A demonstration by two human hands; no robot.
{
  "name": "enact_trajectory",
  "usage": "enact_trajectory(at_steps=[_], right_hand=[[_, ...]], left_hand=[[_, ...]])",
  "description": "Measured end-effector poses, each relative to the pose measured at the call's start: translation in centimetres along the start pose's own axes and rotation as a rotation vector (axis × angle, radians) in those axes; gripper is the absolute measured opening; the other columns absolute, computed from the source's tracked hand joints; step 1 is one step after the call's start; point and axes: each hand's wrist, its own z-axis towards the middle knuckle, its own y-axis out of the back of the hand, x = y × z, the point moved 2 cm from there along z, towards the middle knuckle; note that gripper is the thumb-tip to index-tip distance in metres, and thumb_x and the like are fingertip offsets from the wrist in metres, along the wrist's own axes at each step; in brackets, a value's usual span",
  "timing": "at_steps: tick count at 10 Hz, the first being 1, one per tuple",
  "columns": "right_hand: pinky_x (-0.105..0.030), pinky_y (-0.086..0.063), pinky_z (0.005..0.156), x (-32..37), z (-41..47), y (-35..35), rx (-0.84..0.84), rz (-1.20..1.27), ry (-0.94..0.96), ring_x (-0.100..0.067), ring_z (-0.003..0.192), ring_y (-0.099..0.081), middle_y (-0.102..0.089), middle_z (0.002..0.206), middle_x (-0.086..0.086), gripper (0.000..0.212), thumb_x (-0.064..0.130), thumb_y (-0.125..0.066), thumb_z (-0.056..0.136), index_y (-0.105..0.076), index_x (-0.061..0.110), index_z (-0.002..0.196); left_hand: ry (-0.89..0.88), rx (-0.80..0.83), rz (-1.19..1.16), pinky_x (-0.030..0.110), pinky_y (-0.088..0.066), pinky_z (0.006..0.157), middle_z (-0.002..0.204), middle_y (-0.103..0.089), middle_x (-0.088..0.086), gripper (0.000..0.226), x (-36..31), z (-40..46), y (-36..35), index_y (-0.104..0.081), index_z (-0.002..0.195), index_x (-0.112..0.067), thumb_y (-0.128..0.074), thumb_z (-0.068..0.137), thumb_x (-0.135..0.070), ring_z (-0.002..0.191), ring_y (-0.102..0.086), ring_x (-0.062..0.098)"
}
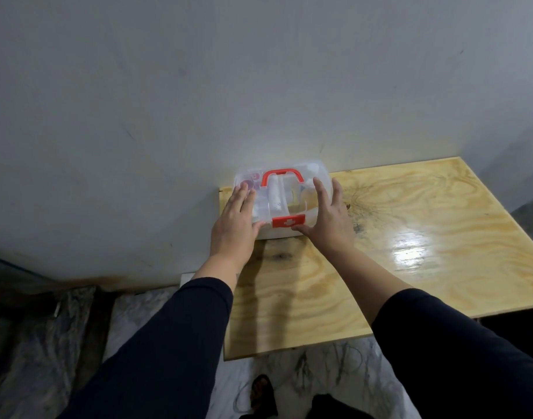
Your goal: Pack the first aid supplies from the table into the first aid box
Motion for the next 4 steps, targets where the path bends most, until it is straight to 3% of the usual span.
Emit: enact_trajectory(at_steps=[2,3,4], right_hand=[[-0.050,-0.039,0.106,0.3,0.7,1.1,0.166,-0.055,-0.042,-0.040,0.139,-0.030,0.002,0.160,-0.014,0.109,0.048,-0.078,0.068,-0.003,0.033,0.147],[-0.051,-0.027,0.115,0.9,1.0,4.0,0.240,-0.065,-0.016,-0.035,0.145,-0.016,0.000,0.161,-0.012,0.105,0.050,-0.073,0.073,-0.003,0.029,0.149],[-0.041,-0.031,0.112,2.0,1.0,10.1,0.062,0.105,0.059,-0.027,0.141,-0.030,-0.028,0.155,-0.008,0.078,0.041,-0.070,0.079,-0.030,0.027,0.144]], left_hand=[[-0.028,0.032,0.011,0.030,-0.026,0.111,0.160,-0.014,-0.004,0.072,0.3,0.7,0.2,-0.018,0.150,-0.019,-0.057,0.092,-0.034,0.146,-0.012,0.014],[-0.007,0.040,-0.022,0.031,-0.005,0.116,0.161,-0.006,-0.001,0.079,1.0,1.1,0.8,-0.004,0.152,-0.018,-0.053,0.093,-0.039,0.147,-0.008,0.016],[0.057,0.006,-0.107,0.039,-0.008,0.120,0.160,-0.007,0.001,0.077,2.1,-2.3,1.7,-0.001,0.151,-0.015,-0.043,0.094,-0.046,0.147,-0.010,0.018]])
